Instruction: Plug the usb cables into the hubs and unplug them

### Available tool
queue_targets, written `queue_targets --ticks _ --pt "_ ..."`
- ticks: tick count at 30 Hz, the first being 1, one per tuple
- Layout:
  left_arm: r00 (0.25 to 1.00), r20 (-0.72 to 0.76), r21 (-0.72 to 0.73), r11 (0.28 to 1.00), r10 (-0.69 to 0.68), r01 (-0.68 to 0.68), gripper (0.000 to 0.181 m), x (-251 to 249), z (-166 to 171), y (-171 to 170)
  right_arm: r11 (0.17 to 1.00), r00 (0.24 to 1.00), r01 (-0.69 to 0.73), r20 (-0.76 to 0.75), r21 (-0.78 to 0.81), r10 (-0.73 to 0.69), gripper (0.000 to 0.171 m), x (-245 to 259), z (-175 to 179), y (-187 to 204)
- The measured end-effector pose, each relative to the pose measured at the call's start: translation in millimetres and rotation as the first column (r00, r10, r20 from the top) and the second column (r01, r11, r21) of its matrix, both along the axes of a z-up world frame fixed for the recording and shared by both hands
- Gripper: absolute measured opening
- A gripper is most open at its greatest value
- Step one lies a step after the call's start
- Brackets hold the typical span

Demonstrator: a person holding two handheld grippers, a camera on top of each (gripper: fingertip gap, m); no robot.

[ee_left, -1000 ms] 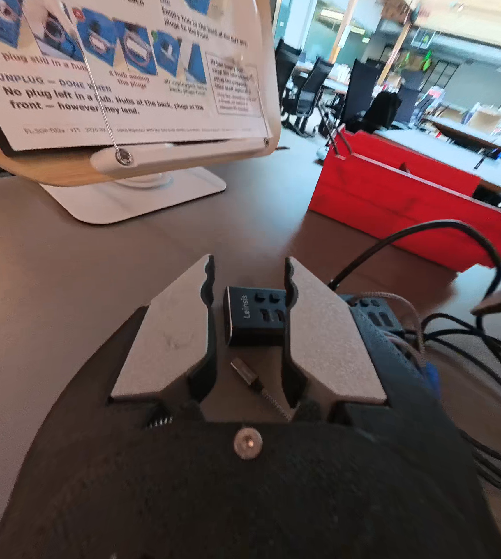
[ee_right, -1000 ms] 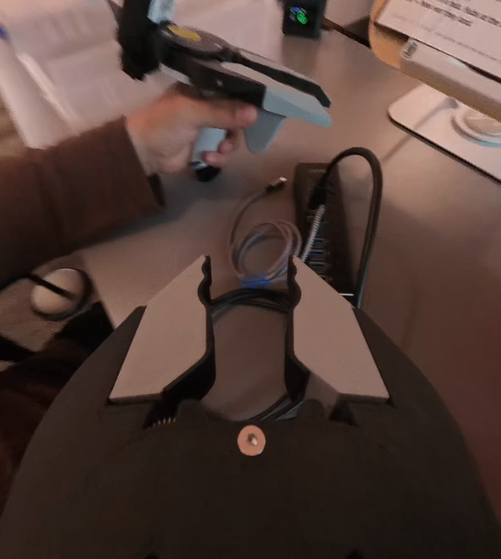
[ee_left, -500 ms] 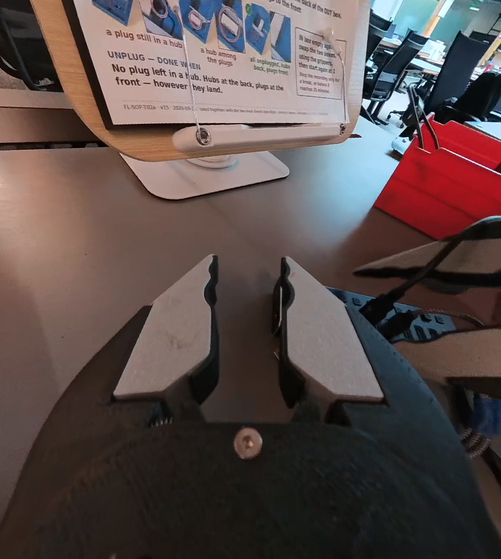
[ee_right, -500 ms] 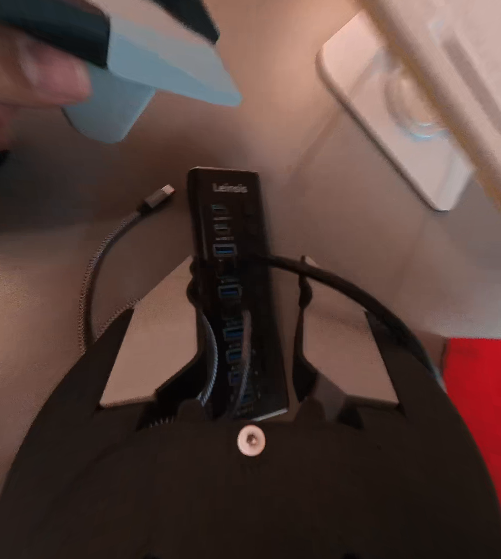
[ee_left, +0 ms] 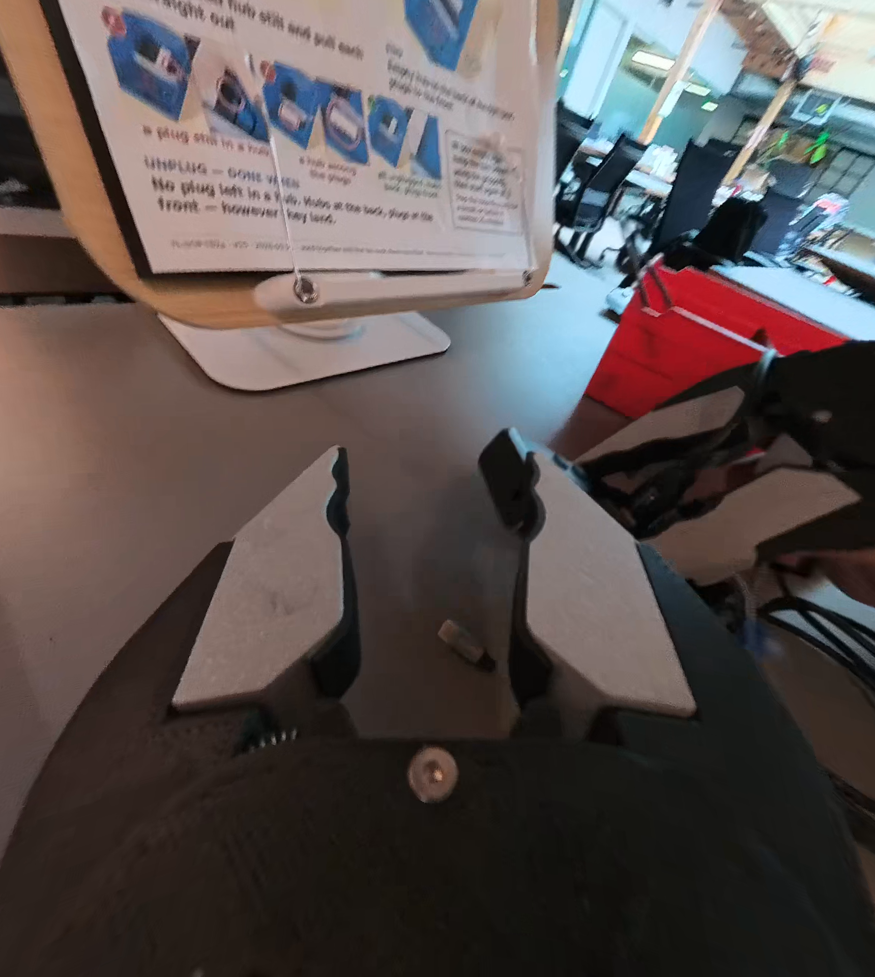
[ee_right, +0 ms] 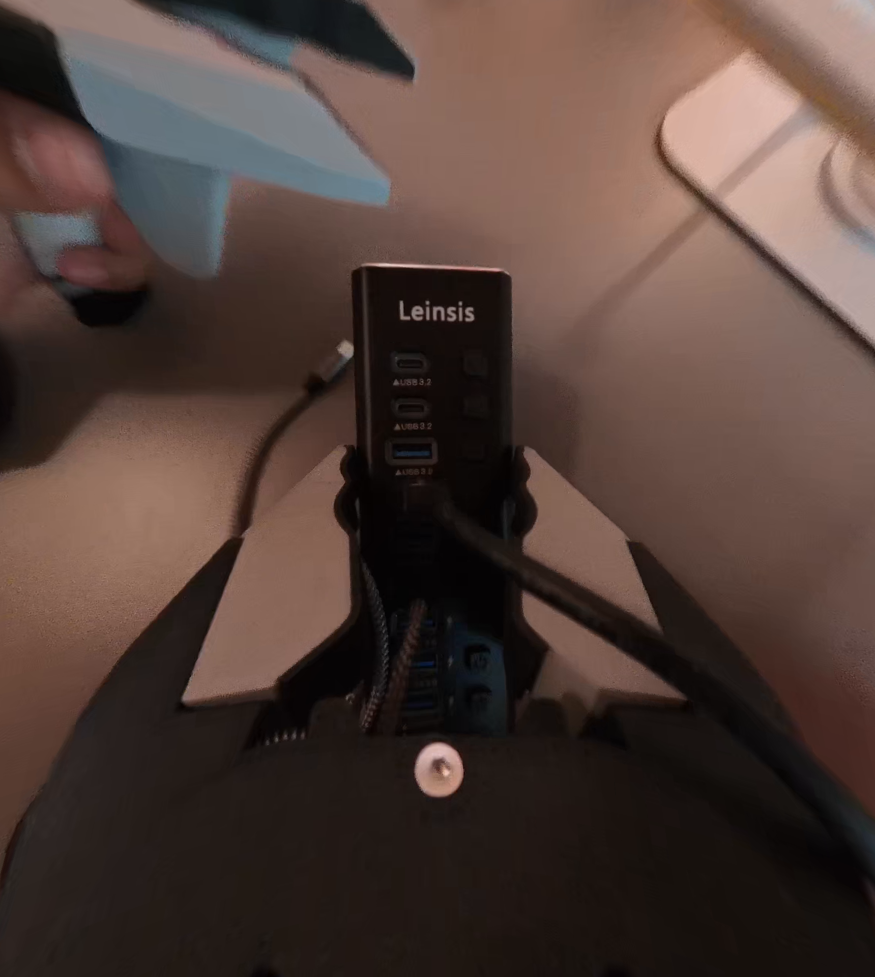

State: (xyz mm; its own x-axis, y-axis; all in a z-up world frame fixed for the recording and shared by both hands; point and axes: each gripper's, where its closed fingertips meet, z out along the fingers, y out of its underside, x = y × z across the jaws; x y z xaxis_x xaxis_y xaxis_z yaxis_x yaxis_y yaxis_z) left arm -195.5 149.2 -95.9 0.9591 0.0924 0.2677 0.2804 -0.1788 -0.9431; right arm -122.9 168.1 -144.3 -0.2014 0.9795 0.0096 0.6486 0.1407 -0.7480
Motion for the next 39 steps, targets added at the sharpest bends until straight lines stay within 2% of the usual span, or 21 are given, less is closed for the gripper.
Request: queue_targets --ticks 1,3,5,8,11,15,19,22,25,28,31,35,36,37,39 --pt "1.000 -0.003 0.034 0.999 -0.017 0.017 0.066 3.3 6.3 -0.5 0.999 0.996 -0.032 -0.083 -0.035 0.028 0.057 0.1 15.2 -1.1" --pt "0.998 0.008 0.113 0.991 -0.067 0.066 0.069 12.0 20.4 -1.8 0.989 0.973 -0.102 -0.218 -0.104 0.078 0.057 4.1 42.5 -4.3" --pt "0.980 0.029 0.189 0.964 -0.195 0.186 0.070 32.7 33.7 -3.8 0.970 0.932 -0.190 -0.337 -0.150 0.131 0.057 10.2 64.8 -10.5" --pt "0.936 0.014 0.254 0.906 -0.352 0.337 0.072 63.2 46.8 -7.9 0.938 0.885 -0.284 -0.430 -0.197 0.178 0.057 18.6 78.0 -19.8" --pt "0.890 -0.048 0.217 0.865 -0.454 0.453 0.080 90.9 41.8 -8.7 0.917 0.840 -0.347 -0.501 -0.199 0.209 0.056 25.2 81.1 -26.7" --pt "0.826 -0.123 0.095 0.822 -0.551 0.562 0.085 121.4 19.0 -5.3 0.843 0.773 -0.464 -0.589 -0.271 0.237 0.057 37.8 98.5 -38.6" --pt "0.780 -0.191 0.022 0.792 -0.596 0.611 0.080 147.7 2.7 2.7 0.775 0.710 -0.552 -0.661 -0.308 0.243 0.056 43.3 110.7 -50.8" --pt "0.739 -0.253 0.016 0.762 -0.624 0.648 0.069 163.8 2.2 3.4 0.769 0.720 -0.572 -0.624 -0.285 0.304 0.056 42.7 101.5 -63.9" --pt "0.723 -0.326 -0.062 0.777 -0.608 0.626 0.064 160.5 -8.5 5.5 0.781 0.729 -0.563 -0.609 -0.271 0.314 0.057 43.8 98.8 -67.1" --pt "0.747 -0.354 -0.076 0.813 -0.563 0.577 0.064 148.0 -9.2 8.2 0.780 0.727 -0.546 -0.636 -0.306 0.259 0.054 48.7 109.4 -57.5" --pt "0.776 -0.384 -0.107 0.859 -0.501 0.502 0.062 133.5 -13.5 13.0 0.829 0.794 -0.466 -0.559 -0.309 0.238 0.051 44.0 91.2 -47.1" --pt "0.802 -0.398 -0.147 0.893 -0.446 0.424 0.062 116.5 -19.3 13.8 0.843 0.855 -0.399 -0.478 -0.361 0.201 0.052 43.8 75.0 -38.6" --pt "0.807 -0.400 -0.157 0.900 -0.434 0.406 0.062 112.0 -21.0 13.7 0.849 0.865 -0.373 -0.471 -0.375 0.171 0.057 43.5 73.7 -32.8" --pt "0.810 -0.396 -0.168 0.901 -0.433 0.399 0.062 109.1 -22.9 13.0 0.853 0.870 -0.350 -0.472 -0.387 0.143 0.052 43.6 73.9 -26.4" --pt "0.817 -0.365 -0.173 0.895 -0.446 0.411 0.062 107.5 -24.1 11.6 0.845 0.875 -0.330 -0.473 -0.421 0.106 0.052 46.0 75.4 -17.4"
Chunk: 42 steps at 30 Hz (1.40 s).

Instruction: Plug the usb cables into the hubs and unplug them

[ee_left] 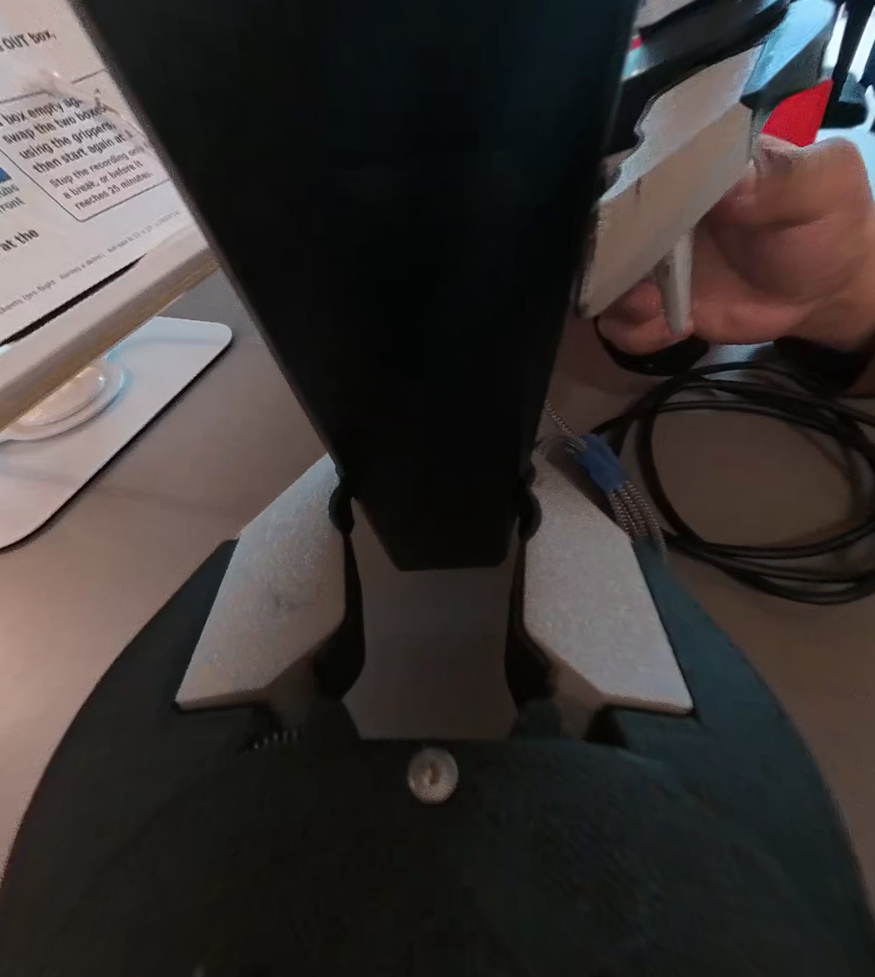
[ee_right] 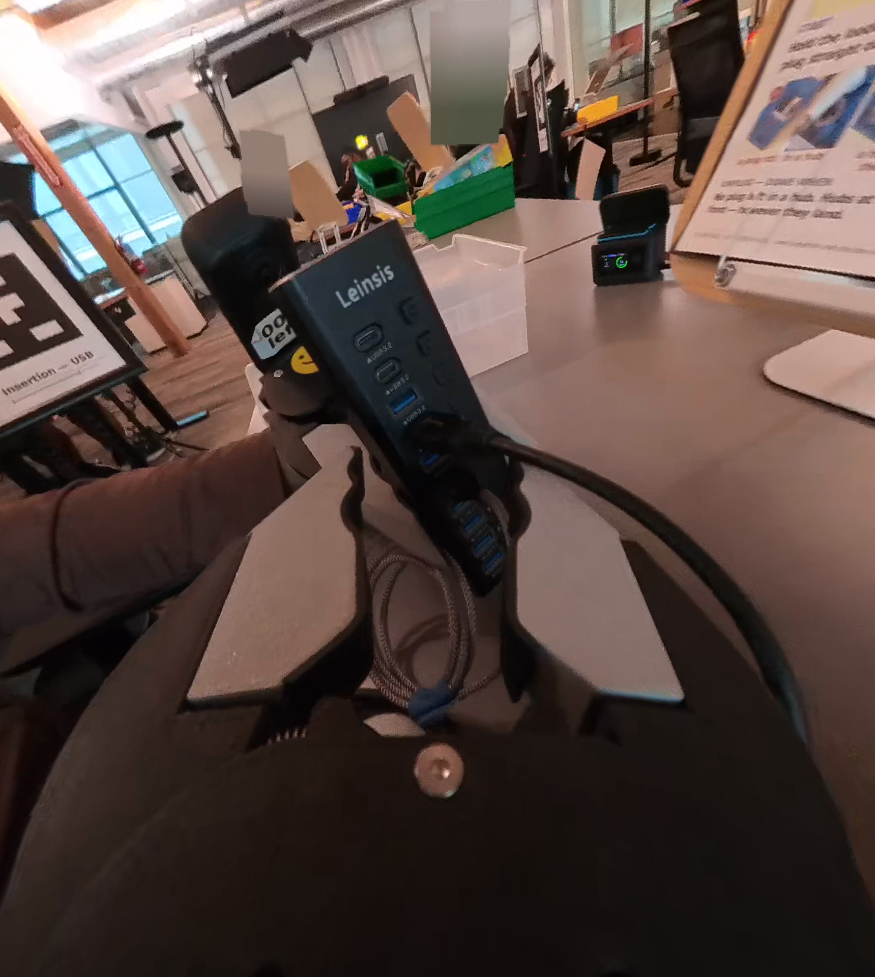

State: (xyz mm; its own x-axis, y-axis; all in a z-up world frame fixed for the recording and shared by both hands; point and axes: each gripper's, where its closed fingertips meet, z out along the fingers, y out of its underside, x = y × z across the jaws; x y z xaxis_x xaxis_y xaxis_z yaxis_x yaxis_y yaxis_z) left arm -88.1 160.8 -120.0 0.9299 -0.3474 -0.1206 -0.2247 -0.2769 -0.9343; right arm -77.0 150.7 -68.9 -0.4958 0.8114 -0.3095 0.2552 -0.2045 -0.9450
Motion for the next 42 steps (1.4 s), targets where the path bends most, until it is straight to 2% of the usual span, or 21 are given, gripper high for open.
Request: queue_targets --ticks 5,12,16,20,25,29,37,42 --pt "0.998 0.049 -0.062 0.998 -0.026 0.029 0.062 0.3 -6.5 -3.9 0.997 0.999 -0.005 0.043 -0.080 0.009 0.047 3.6 -4.9 7.4" --pt "0.993 0.090 -0.124 0.989 -0.071 0.082 0.060 1.9 -13.3 -11.8 0.998 0.994 -0.065 0.084 -0.025 0.067 0.031 9.0 -14.6 -4.6" --pt "0.997 0.055 -0.097 0.994 -0.047 0.052 0.060 0.8 -11.0 -8.5 0.998 0.991 -0.042 0.126 0.049 0.035 0.030 7.1 -27.2 -4.4" --pt "0.998 0.066 0.027 1.000 0.006 -0.008 0.062 -0.2 7.1 -1.7 0.995 0.987 -0.058 0.154 0.082 0.045 0.031 5.1 -35.3 -11.1" --pt "0.998 0.003 0.047 0.997 0.061 -0.061 0.062 -1.7 6.5 4.1 0.986 0.986 -0.072 0.159 0.150 0.048 0.028 5.2 -39.4 -18.1" --pt "0.997 -0.002 0.052 0.995 0.080 -0.080 0.062 -1.8 6.8 6.4 0.991 0.989 -0.064 0.139 0.118 0.048 0.026 4.8 -33.6 -18.0" --pt "0.993 -0.050 0.076 0.991 0.112 -0.108 0.066 -2.6 8.0 9.8 0.997 0.991 -0.068 0.111 -0.040 0.072 0.024 5.1 -20.5 -14.2" --pt "0.979 -0.161 0.132 0.986 0.125 -0.104 0.065 -1.7 11.4 9.8 0.996 0.990 -0.035 0.135 -0.079 0.046 0.013 4.1 -22.7 -6.9"
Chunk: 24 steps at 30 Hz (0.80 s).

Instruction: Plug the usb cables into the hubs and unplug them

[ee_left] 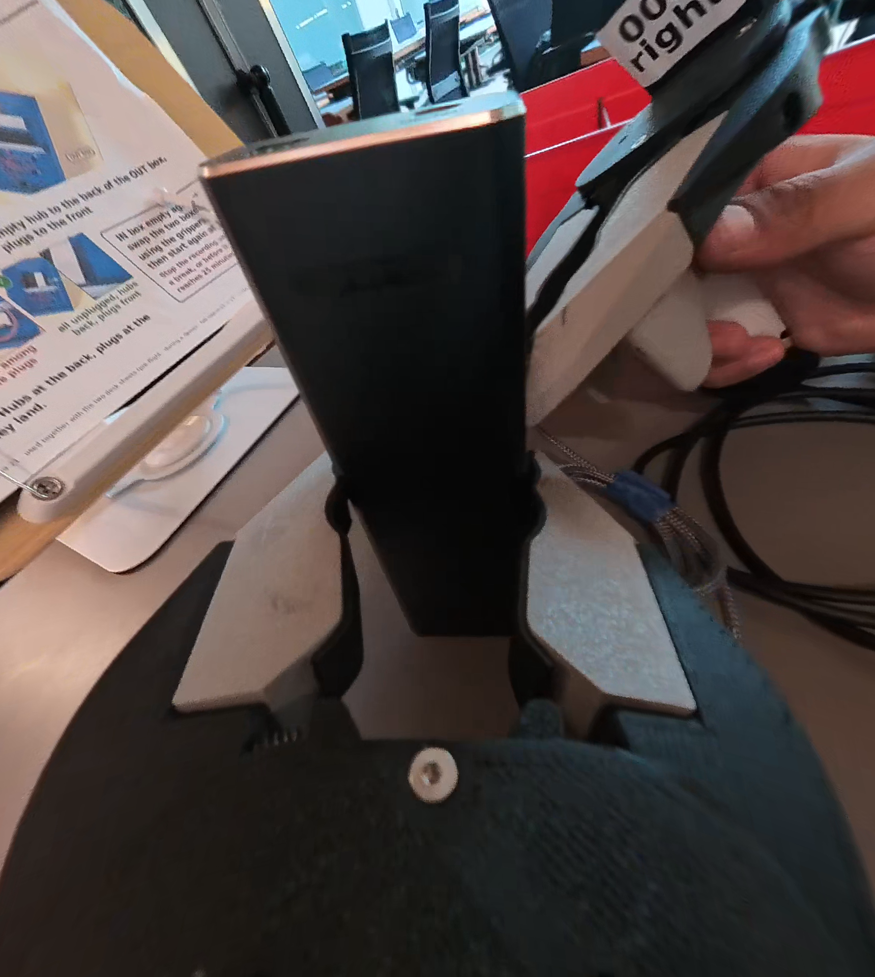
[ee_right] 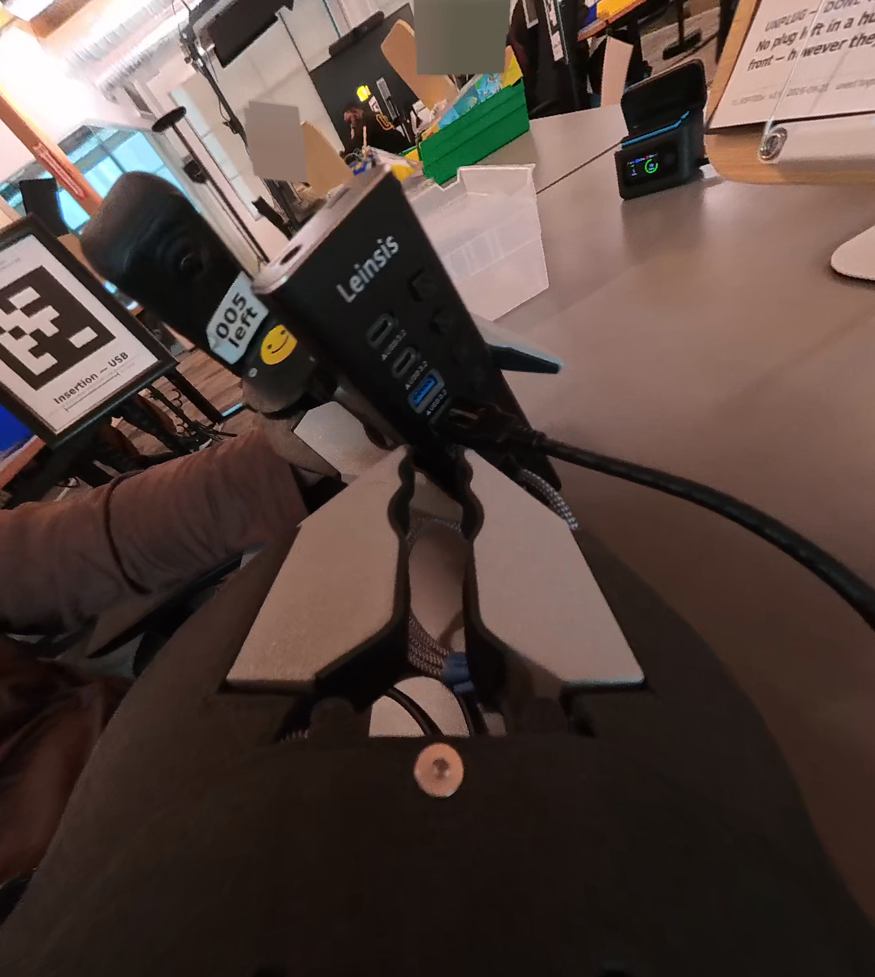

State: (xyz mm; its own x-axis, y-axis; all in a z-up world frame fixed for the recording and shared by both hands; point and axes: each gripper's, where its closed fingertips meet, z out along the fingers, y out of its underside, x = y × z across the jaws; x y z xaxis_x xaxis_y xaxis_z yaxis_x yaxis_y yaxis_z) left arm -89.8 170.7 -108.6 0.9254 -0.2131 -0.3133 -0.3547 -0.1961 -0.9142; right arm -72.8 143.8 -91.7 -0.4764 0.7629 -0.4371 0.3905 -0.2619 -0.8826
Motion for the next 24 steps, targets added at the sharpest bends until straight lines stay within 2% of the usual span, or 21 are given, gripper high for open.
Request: queue_targets --ticks 3,6,11,15,18,24 --pt "0.999 -0.031 0.013 1.000 0.006 -0.006 0.065 -0.6 0.8 0.3 1.000 1.000 0.024 0.018 -0.015 -0.024 0.007 -1.5 -2.3 4.3" --pt "0.996 -0.092 0.037 0.999 0.022 -0.018 0.064 -2.9 1.8 0.1 0.997 0.998 0.059 0.028 -0.050 -0.058 0.012 -2.9 -2.2 11.5" --pt "0.991 -0.126 0.062 0.998 0.040 -0.032 0.064 -3.0 3.9 0.7 0.993 0.998 0.045 0.039 -0.107 -0.041 0.012 -3.3 -1.1 11.1" --pt "0.993 -0.110 0.115 0.993 0.039 -0.026 0.064 -0.5 14.5 -1.2 0.966 1.000 -0.006 -0.001 -0.258 0.006 0.014 -0.5 12.6 7.7" --pt "0.993 -0.110 0.150 0.988 0.048 -0.032 0.064 0.2 21.3 -2.2 0.939 1.000 -0.024 -0.021 -0.343 0.018 0.008 -1.2 19.3 8.0" --pt "0.985 -0.124 0.171 0.980 0.123 -0.101 0.064 -8.6 23.4 0.1 0.948 0.997 0.052 -0.031 -0.315 -0.065 0.010 -9.7 21.8 11.6"
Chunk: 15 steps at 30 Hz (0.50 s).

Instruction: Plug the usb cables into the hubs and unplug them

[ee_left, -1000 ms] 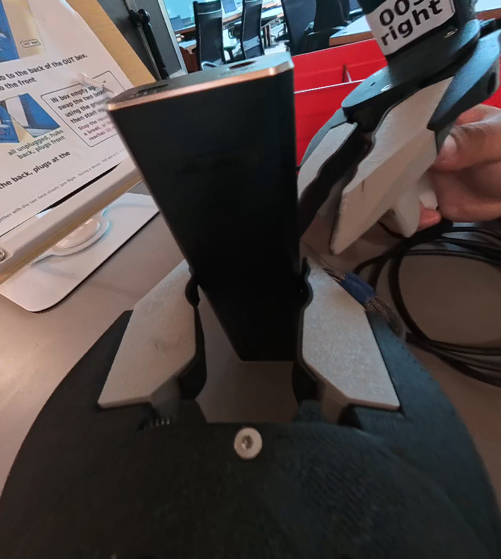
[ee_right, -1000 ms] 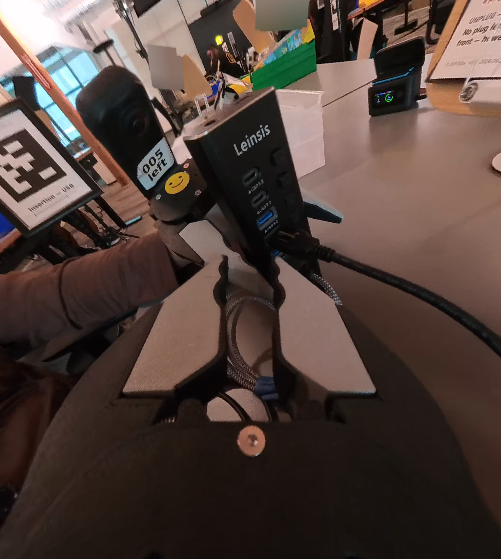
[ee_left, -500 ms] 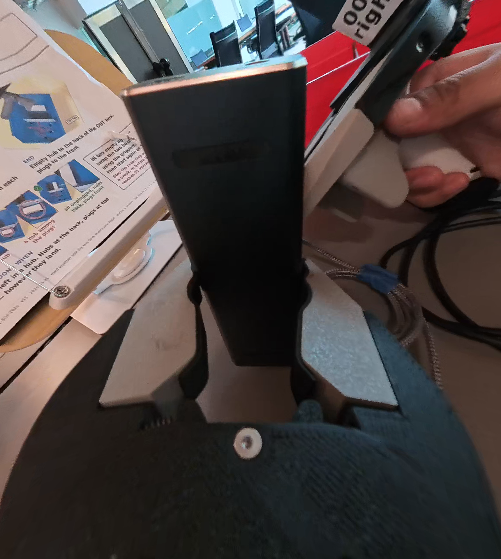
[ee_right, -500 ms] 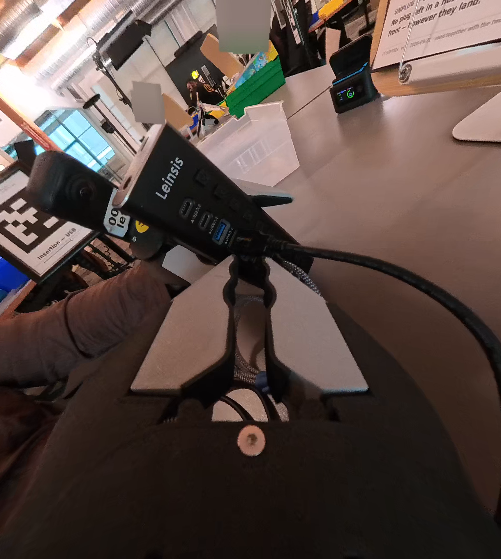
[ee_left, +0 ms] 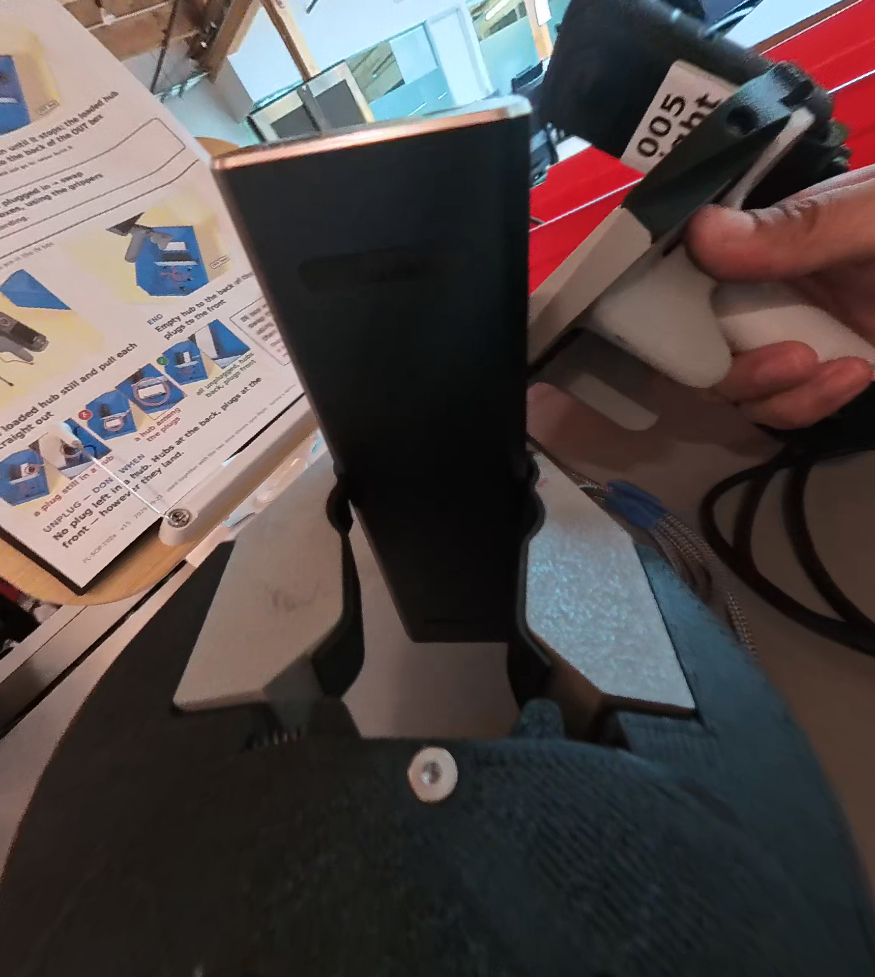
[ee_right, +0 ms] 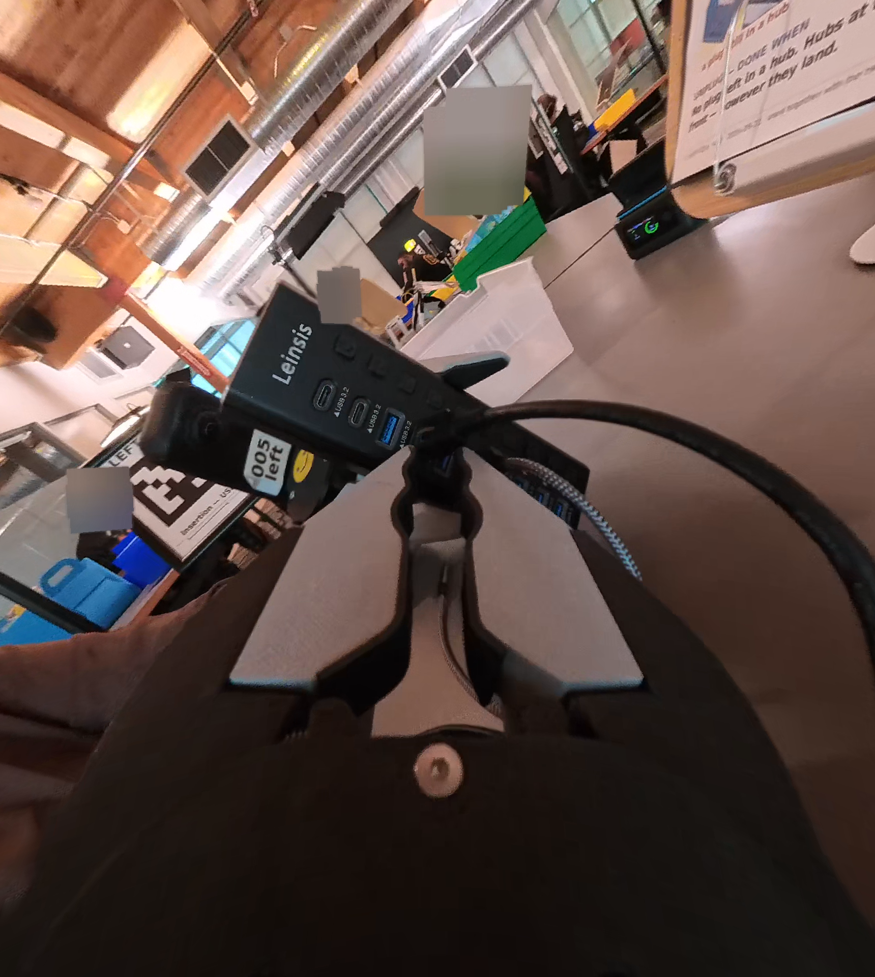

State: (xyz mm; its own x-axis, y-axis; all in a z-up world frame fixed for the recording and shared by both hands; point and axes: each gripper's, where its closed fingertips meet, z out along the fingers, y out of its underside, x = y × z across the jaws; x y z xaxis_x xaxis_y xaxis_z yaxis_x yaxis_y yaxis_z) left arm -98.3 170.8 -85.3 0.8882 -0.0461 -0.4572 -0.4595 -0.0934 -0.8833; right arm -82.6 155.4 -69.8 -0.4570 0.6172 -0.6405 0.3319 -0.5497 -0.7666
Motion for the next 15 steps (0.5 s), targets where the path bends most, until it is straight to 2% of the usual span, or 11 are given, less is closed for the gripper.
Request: queue_targets --ticks 3,10,15 --pt "0.999 -0.005 -0.002 0.999 0.049 -0.049 0.064 -6.1 -1.0 1.6 0.999 0.999 0.046 0.006 0.012 -0.046 0.012 -6.1 -0.9 2.4" --pt "0.992 -0.030 0.036 0.992 0.122 -0.121 0.064 -12.8 5.1 1.4 0.991 0.995 0.103 -0.006 -0.085 -0.104 0.015 -18.2 4.7 0.9" --pt "0.992 0.049 0.021 0.992 0.121 -0.122 0.064 -14.3 3.7 1.7 0.989 0.994 0.105 0.000 -0.104 -0.106 0.015 -21.2 5.3 0.2"
